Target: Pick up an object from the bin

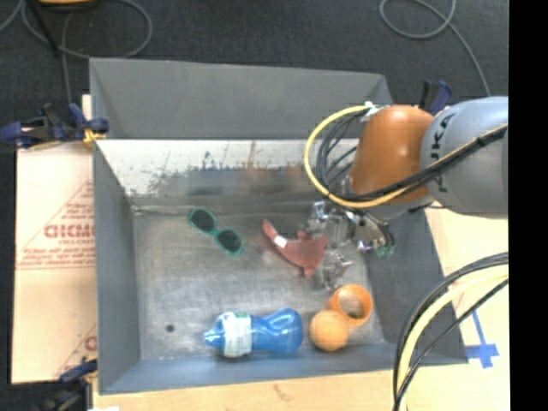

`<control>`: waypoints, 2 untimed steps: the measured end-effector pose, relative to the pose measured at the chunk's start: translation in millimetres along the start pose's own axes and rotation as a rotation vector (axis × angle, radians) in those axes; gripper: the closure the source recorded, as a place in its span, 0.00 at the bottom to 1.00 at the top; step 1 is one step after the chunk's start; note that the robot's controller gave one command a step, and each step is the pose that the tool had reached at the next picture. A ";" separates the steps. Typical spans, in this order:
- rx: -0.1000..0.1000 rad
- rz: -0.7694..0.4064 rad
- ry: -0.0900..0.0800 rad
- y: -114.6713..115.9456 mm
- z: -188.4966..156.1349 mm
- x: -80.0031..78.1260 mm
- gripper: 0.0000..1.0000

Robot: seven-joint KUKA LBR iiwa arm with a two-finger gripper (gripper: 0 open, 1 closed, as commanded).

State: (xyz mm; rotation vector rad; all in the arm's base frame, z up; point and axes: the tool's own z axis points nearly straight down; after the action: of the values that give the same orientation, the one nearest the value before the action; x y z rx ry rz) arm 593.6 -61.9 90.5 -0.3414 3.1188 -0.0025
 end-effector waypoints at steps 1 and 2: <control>0.001 0.402 -0.005 12.1 15.3 7.9 1.00; 0.002 0.401 -0.005 11.8 15.2 7.9 1.00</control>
Offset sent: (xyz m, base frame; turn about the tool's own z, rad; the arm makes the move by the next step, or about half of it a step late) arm 0.0000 0.0000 0.0000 0.0000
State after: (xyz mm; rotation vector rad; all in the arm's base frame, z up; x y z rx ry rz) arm 583.4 -52.1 75.2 0.2868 3.1193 -0.0028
